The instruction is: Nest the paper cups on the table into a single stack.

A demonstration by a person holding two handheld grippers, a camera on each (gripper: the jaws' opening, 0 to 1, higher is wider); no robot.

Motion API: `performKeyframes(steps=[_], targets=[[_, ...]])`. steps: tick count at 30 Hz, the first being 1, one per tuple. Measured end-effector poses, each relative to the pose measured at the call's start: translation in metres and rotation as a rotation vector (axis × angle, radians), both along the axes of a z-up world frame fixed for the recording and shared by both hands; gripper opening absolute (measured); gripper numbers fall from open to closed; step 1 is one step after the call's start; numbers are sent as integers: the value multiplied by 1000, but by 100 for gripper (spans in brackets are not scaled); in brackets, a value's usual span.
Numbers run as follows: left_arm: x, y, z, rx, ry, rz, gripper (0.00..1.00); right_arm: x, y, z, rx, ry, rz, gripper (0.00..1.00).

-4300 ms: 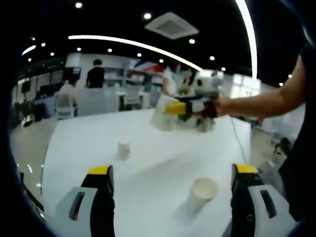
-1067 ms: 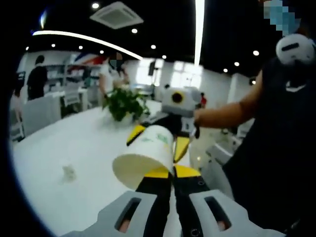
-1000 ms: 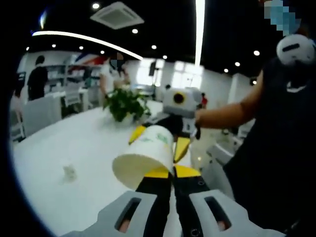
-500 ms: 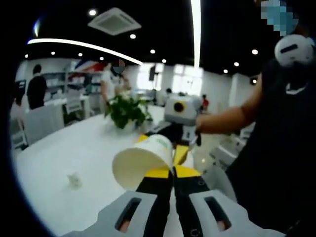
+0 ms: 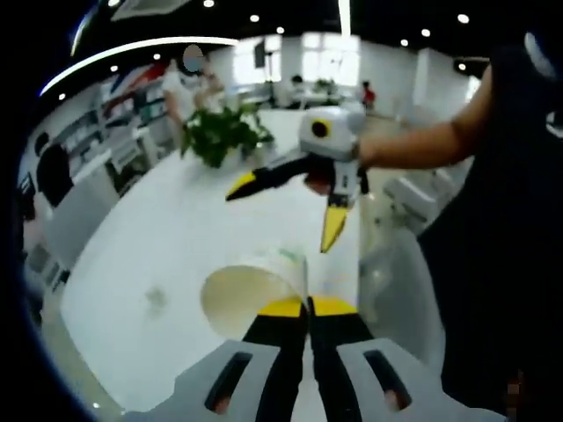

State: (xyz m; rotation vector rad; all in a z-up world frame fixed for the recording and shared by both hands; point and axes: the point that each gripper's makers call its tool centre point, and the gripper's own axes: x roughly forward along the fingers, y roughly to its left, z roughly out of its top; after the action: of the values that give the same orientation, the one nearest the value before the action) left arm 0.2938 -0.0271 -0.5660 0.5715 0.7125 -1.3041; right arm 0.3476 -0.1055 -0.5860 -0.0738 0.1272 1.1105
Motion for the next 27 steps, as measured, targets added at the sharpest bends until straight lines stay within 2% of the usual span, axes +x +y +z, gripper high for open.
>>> performKeyframes(steps=[3, 5, 8, 9, 12, 13, 16, 18, 21, 27], targets=[[0, 1, -7, 103, 26, -7, 0, 1, -20, -10, -50, -5, -79, 100], [3, -1, -9, 148, 31, -2, 0, -2, -34, -19, -91, 27, -123, 100], [8, -4, -14, 239, 37, -14, 0, -7, -50, -31, -146, 46, -148, 100], [10, -6, -15, 250, 40, -16, 0, -9, -53, -34, -157, 52, -152, 100], [11, -14, -19, 296, 46, -36, 0, -16, -61, -42, -165, 69, -160, 100], [11, -14, -22, 329, 46, -43, 0, -18, -65, -45, -184, 67, -173, 100], [19, -9, -33, 438, 0, -61, 0, -24, -71, -48, -197, 64, -187, 100], [15, -14, -39, 448, 37, -66, 0, -29, -76, -52, -204, 67, -197, 100], [14, -11, -49, 511, 45, -72, 0, -34, -86, -57, -215, 55, -226, 100], [11, -9, -63, 608, 48, -99, 0, -38, -103, -66, -200, 78, -268, 100]])
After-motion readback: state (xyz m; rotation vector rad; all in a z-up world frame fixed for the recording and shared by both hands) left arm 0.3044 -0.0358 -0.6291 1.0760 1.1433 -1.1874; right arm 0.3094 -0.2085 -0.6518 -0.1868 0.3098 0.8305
